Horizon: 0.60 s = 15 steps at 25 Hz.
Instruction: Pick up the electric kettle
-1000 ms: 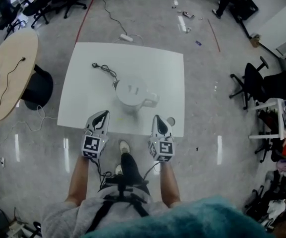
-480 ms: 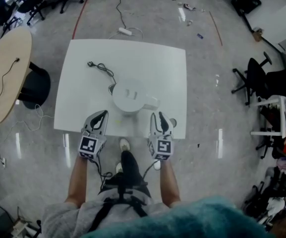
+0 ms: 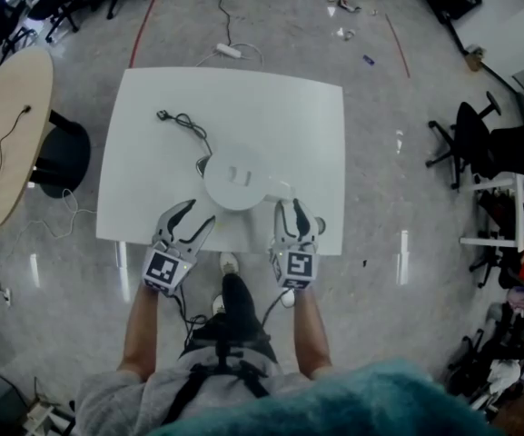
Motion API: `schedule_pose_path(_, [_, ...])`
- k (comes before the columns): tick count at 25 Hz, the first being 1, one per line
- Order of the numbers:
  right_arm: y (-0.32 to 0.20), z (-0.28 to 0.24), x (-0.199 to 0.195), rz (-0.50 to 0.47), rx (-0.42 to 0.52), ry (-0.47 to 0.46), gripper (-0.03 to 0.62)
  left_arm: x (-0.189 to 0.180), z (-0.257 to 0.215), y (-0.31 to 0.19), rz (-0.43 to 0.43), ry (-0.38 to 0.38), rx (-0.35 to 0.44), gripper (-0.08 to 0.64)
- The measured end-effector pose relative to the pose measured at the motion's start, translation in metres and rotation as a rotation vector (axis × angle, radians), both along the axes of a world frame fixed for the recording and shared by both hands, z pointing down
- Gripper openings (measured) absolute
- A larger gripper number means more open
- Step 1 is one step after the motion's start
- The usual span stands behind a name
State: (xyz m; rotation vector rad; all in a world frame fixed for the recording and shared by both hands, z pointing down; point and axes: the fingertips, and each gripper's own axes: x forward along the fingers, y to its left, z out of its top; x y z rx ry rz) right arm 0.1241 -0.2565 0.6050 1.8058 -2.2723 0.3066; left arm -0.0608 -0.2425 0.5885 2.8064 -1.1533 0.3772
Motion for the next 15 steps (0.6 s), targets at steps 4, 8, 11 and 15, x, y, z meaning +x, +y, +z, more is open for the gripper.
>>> schedule_pose_path(4, [-0.005, 0.001, -0.001, 0.001, 0.009, 0.009, 0.16, 0.007, -0.001, 0.0, 0.037, 0.024, -0.006, 0.269])
schedule_pose_path(8, [-0.015, 0.0, -0.004, 0.001, 0.034, 0.007, 0.172, 0.01, -0.003, -0.004, 0.06, 0.06, -0.014, 0.31])
schedule_pose_path(11, [-0.019, 0.0, -0.006, -0.002, 0.036, 0.001, 0.172, 0.014, 0.0, -0.004, 0.082, 0.042, -0.022, 0.325])
schedule_pose_path(15, [-0.025, 0.002, -0.005, -0.006, 0.048, 0.002, 0.172, 0.018, 0.003, -0.004, 0.095, 0.024, -0.025, 0.336])
